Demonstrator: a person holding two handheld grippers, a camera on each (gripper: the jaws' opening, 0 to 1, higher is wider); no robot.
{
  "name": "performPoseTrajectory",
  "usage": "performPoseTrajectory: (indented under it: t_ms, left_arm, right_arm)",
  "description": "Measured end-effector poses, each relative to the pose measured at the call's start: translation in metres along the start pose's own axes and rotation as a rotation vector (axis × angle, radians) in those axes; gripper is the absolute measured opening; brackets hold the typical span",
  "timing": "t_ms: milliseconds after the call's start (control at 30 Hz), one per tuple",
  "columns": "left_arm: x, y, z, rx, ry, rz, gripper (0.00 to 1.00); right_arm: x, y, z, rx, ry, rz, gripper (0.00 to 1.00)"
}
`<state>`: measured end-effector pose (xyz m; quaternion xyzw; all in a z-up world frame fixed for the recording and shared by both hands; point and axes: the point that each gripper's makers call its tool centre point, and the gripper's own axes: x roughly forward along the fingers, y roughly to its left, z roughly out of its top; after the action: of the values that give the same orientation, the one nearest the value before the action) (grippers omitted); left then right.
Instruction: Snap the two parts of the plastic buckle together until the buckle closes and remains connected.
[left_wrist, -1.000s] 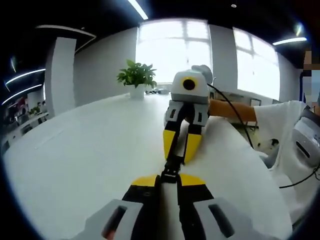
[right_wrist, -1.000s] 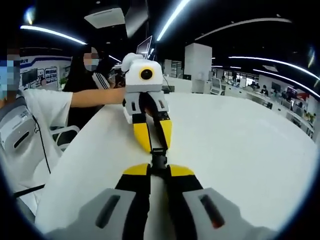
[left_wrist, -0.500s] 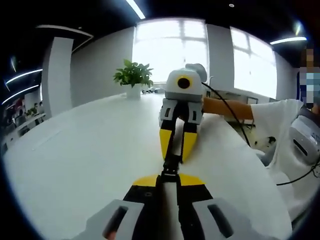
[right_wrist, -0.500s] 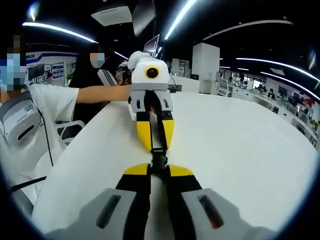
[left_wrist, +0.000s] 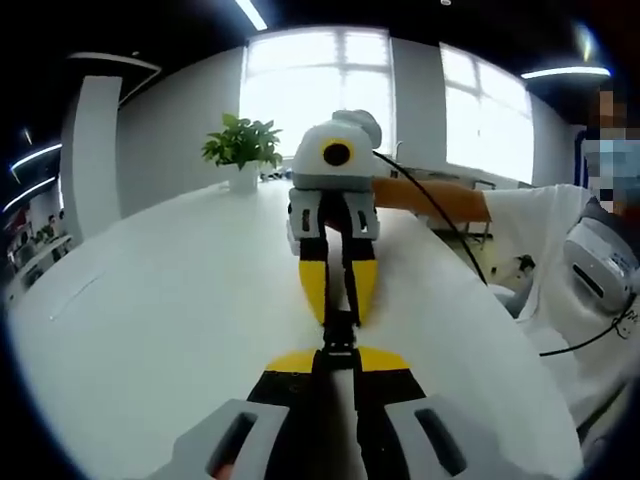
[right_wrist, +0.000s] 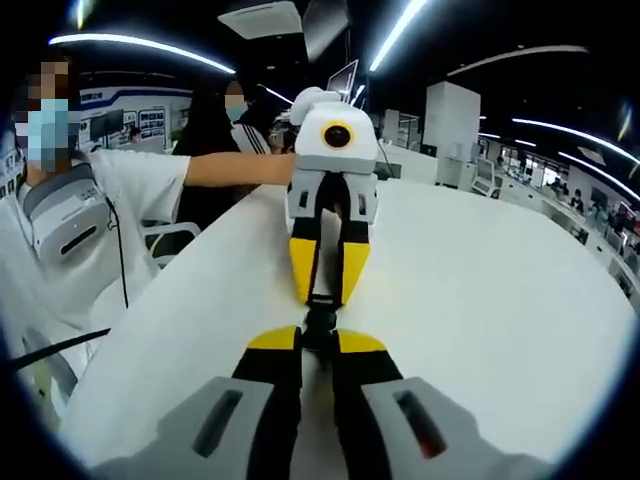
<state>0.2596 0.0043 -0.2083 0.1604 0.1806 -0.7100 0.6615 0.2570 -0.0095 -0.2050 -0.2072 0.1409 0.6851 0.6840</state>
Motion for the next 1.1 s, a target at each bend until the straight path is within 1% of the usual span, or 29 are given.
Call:
performPoseTrajectory:
  t_ms: [167,267,367,433,467,500,533,667,700,733,933,967,1033,1100]
  left_arm:
    - [-0.0001,0.0013,0.0003,0.007,0.003,-0.007,0.1]
    - [0.0002,0.0003,0.0001,0.002,-0.005,-0.007,0.1]
    - [0.0004,-0.0008,0.0002,0.001,-0.004,-0.004,0.09]
    - [0.0013,-0.0026,0.0008,0.011,0.006,-0.002,0.09]
    - [0.005,-0.0046,0.0026,0.007,0.004,0.002,0.09]
    - [0.0028,-0.008,0.0018,0.015,0.018,-0.011,0.09]
    - [0.0019,-0.0062,0.0024,0.014,0.015,-0.002,0.09]
    - [-0.0017,-0.0031,-0.0007,-0.009,-0.03,-0.004,0.1]
    - [-0.0024,-0.0025,-0.0007,-0.009,-0.034,-0.005,0.1]
    - [-0.0019,-0.0006,0.0,-0.008,-0.038,0.006,0.1]
    - [-0.0026,-0.0002,0.0004,-0.006,-0.03,0.024,0.11]
    - [-0.0033,0.0001,0.0001,-0.011,-0.029,0.029,0.11]
    - [-0.0028,-0.0012,-0.0004,-0.017,-0.029,0.031,0.12]
    - [-0.003,-0.0016,-0.0006,-0.018,-0.032,0.036,0.12]
  right_arm:
    - [0.0008,-0.0011,0.0003,-0.002,-0.001,0.016,0.09]
    - [0.0008,-0.0026,0.0005,0.001,-0.016,0.017,0.09]
    - [0.0011,-0.0034,0.0016,-0.012,-0.014,0.016,0.09]
    - [0.0046,-0.0027,0.0037,-0.025,-0.011,0.015,0.08]
    - [0.0091,-0.0023,0.0065,-0.041,-0.024,0.018,0.08]
    - [0.0073,-0.0023,0.0061,-0.039,-0.006,0.02,0.08]
    - [0.0063,-0.0013,0.0059,-0.046,-0.002,0.021,0.08]
    - [0.0012,-0.0002,0.0052,-0.038,-0.014,-0.002,0.09]
    - [0.0012,-0.001,0.0052,-0.023,-0.015,-0.008,0.09]
    - [0.0,-0.0029,0.0049,-0.021,-0.014,-0.025,0.09]
    - [0.0022,0.0025,0.0071,-0.05,0.004,-0.06,0.11]
    - [0.0025,0.0001,0.0073,-0.051,0.004,-0.066,0.11]
    - [0.0028,-0.0006,0.0073,-0.041,0.004,-0.069,0.11]
    - [0.0059,0.0031,0.0076,-0.027,-0.004,-0.073,0.11]
